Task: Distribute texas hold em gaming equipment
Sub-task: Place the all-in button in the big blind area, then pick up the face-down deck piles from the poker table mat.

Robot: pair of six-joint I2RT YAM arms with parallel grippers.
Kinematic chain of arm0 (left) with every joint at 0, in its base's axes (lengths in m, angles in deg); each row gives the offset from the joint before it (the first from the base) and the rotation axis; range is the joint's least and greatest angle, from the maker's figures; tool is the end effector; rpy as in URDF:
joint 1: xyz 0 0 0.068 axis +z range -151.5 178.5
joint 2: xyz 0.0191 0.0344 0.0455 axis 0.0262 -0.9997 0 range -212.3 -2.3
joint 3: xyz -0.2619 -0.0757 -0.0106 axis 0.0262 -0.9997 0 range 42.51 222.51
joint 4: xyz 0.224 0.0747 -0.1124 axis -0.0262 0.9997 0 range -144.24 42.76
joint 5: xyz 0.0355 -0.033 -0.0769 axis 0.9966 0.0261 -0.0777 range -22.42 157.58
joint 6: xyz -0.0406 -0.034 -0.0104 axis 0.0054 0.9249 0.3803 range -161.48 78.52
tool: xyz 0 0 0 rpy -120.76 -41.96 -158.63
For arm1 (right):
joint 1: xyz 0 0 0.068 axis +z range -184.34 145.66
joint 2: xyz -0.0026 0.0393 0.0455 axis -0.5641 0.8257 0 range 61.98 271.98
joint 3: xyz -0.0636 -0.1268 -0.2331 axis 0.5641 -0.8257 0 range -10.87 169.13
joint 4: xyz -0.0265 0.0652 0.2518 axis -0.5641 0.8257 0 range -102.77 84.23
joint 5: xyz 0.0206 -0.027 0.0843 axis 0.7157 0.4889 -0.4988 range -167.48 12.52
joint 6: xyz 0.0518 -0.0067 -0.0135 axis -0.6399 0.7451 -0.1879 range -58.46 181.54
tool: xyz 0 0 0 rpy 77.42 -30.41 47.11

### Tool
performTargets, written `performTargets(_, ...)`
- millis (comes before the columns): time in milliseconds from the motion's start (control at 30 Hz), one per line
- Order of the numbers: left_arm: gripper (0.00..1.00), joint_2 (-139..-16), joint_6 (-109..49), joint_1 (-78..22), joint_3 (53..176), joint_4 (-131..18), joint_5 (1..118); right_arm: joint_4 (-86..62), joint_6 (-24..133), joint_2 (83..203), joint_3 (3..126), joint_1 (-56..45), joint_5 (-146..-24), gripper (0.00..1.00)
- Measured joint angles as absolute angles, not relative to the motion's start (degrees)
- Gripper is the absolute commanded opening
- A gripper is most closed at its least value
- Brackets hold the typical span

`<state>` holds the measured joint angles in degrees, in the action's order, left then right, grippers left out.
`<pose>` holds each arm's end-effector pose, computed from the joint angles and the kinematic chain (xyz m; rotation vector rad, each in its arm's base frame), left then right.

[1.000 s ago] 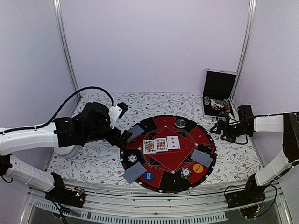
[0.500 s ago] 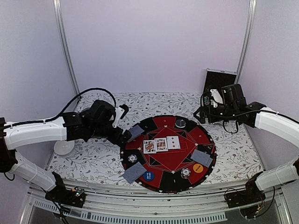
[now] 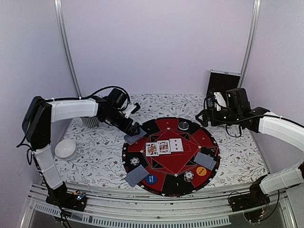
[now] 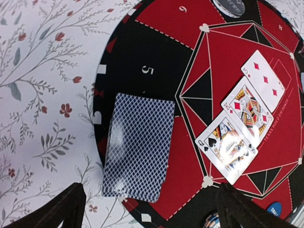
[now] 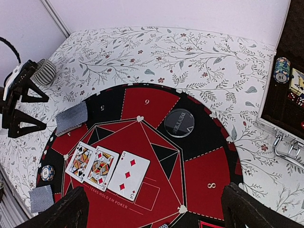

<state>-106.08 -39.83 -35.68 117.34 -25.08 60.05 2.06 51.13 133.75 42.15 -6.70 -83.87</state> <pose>0.3151 -0.2196 0.2110 0.7822 2.5051 -0.3949 0.2460 0.1333 0.2819 -0.3937 2.1606 0.4995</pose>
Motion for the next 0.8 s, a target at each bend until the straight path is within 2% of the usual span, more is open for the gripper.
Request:
performTargets(367,0.98,-120.1,-47.1,-35.6,124.2,-23.5,61.6,1.0,51.1,133.7,39.6,-6.7,-85.2,0.99)
performTargets(633,0.98,-122.1,-49.9,-35.6,125.1,-23.0,64.3,0.5,51.1,133.7,39.1,-6.7,-86.2,0.99)
performTargets(800,0.83,-122.1,-51.3,-35.6,125.2,-22.3,63.1,0.5,51.2,133.7,39.1,-6.7,-86.2,0.99)
